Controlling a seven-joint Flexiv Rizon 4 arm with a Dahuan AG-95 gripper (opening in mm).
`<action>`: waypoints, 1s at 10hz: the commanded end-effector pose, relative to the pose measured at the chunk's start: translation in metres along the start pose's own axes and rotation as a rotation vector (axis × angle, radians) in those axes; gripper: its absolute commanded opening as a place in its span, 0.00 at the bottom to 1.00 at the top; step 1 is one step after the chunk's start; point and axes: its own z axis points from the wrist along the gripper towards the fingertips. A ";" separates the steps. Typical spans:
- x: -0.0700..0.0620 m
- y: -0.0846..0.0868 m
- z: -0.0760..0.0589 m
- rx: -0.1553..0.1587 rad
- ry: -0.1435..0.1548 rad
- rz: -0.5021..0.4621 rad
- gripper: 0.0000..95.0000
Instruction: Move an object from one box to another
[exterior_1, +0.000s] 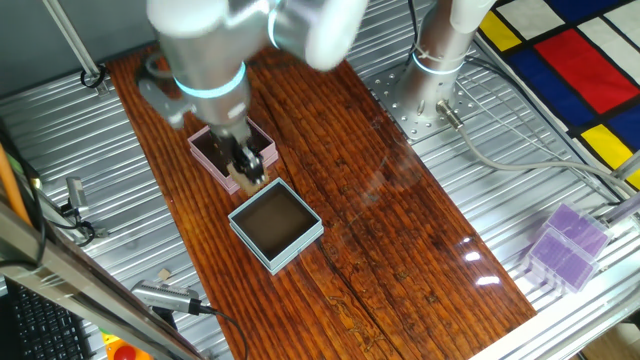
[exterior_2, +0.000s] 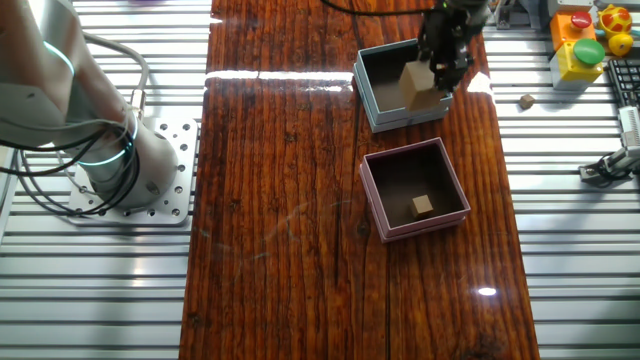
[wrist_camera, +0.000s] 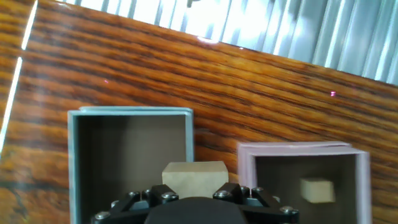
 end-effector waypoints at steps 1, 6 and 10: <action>-0.003 0.013 0.008 0.000 -0.001 0.011 0.00; -0.010 0.026 0.041 0.000 -0.027 0.019 0.00; -0.013 0.030 0.058 0.006 -0.050 0.007 0.00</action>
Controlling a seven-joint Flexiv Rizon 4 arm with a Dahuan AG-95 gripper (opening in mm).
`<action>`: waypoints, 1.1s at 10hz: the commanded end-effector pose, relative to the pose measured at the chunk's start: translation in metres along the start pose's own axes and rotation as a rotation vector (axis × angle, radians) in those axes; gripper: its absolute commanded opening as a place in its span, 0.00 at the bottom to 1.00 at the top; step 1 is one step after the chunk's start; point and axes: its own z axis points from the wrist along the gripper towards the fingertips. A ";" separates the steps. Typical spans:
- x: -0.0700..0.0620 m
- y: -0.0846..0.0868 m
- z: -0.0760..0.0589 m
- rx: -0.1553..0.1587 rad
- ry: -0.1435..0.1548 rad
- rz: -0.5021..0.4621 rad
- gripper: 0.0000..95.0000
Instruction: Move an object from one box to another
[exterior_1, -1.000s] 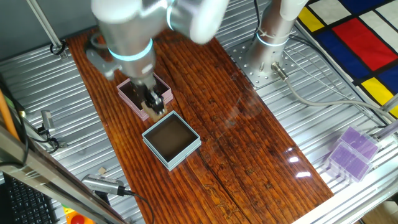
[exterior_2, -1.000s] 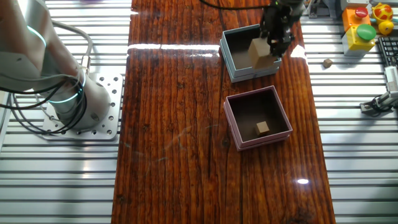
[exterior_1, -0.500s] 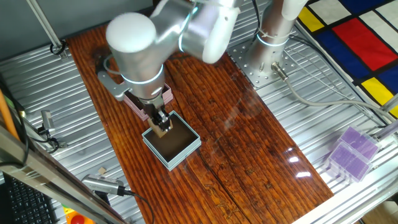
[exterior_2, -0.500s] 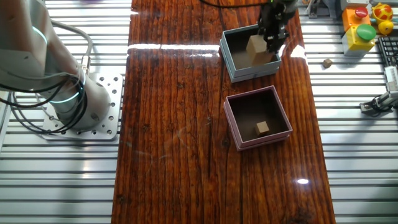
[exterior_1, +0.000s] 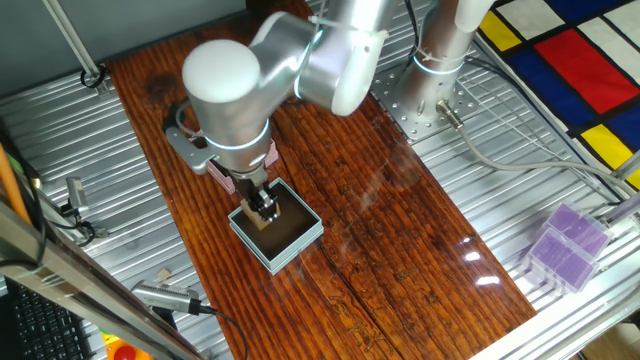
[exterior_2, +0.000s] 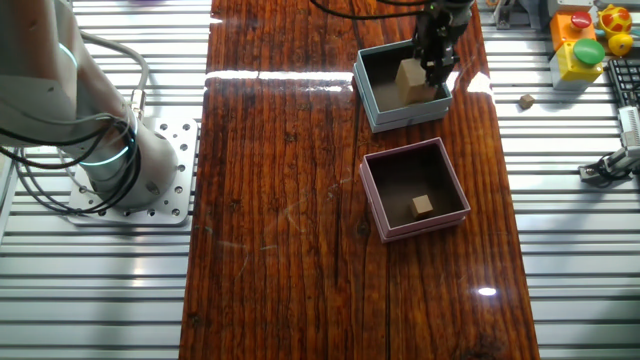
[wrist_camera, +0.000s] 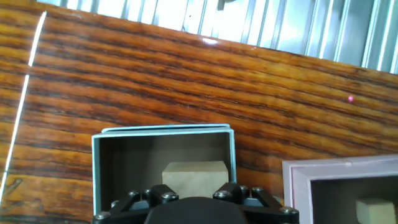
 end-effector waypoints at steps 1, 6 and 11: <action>0.000 -0.002 0.011 0.006 -0.016 -0.005 0.00; 0.000 -0.002 0.024 0.009 -0.033 -0.047 0.20; 0.000 -0.002 0.024 0.011 -0.036 -0.090 0.40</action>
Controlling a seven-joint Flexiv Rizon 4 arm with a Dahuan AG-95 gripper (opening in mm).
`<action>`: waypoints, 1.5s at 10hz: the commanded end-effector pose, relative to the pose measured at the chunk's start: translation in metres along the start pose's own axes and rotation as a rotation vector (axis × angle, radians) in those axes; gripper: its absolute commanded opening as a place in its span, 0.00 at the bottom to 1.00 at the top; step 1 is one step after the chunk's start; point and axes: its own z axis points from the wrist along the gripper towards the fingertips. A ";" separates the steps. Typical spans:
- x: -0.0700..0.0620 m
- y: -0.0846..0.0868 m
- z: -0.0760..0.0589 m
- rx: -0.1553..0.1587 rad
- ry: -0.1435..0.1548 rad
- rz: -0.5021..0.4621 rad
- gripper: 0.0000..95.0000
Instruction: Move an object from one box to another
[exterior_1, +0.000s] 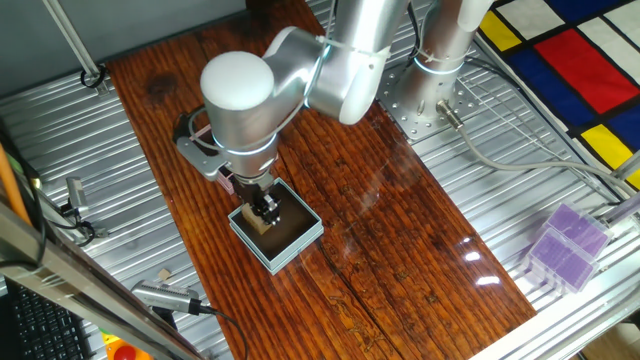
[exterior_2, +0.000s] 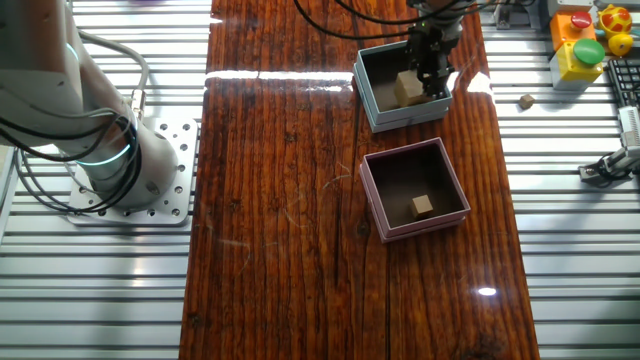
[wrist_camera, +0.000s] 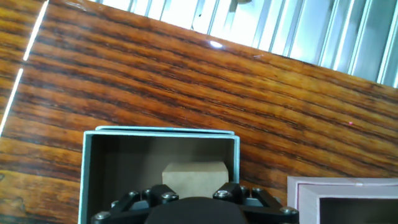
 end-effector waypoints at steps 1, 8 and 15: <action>0.000 0.000 0.000 -0.001 -0.001 -0.012 0.60; 0.010 -0.019 -0.056 -0.005 0.035 -0.070 0.40; 0.032 -0.078 -0.089 -0.001 0.031 -0.102 0.00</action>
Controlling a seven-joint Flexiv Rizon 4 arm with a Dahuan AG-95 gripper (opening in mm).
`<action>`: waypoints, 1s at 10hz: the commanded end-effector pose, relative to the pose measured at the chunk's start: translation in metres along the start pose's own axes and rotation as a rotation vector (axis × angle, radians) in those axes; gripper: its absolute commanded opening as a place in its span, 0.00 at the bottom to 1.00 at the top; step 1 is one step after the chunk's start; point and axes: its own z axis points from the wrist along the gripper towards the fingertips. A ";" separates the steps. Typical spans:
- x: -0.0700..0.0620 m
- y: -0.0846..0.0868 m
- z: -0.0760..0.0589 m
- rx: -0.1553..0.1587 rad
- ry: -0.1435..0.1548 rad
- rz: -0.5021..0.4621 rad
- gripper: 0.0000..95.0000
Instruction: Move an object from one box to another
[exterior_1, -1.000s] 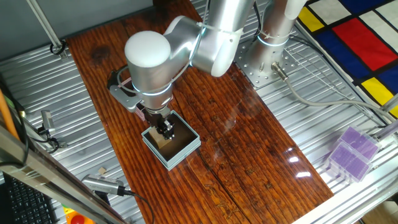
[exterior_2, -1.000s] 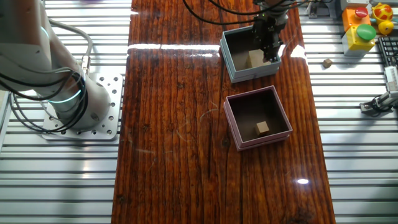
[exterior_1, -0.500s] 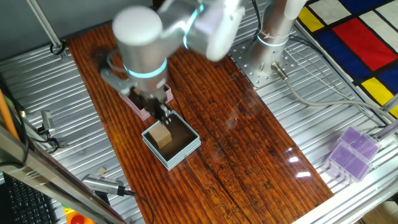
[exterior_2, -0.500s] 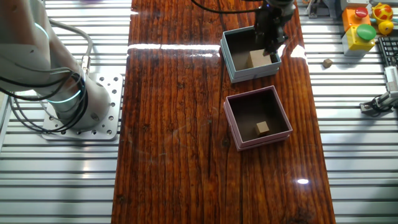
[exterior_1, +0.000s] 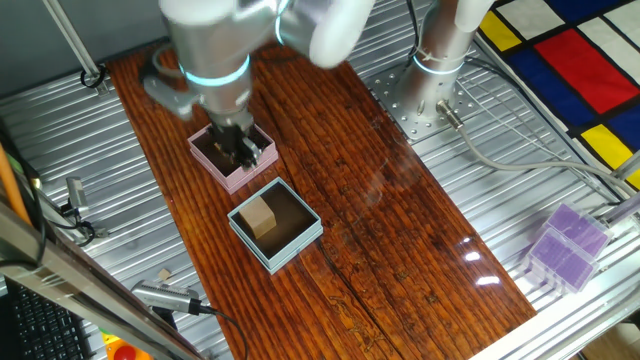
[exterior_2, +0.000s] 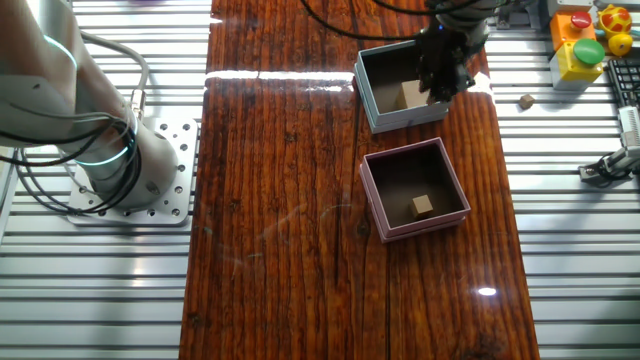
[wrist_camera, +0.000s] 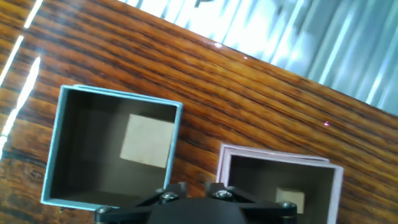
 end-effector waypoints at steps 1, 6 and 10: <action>0.000 -0.001 -0.001 0.011 0.025 -0.033 0.00; 0.016 -0.023 -0.013 0.007 -0.012 -0.047 0.00; 0.034 -0.048 -0.012 0.005 -0.016 -0.087 0.00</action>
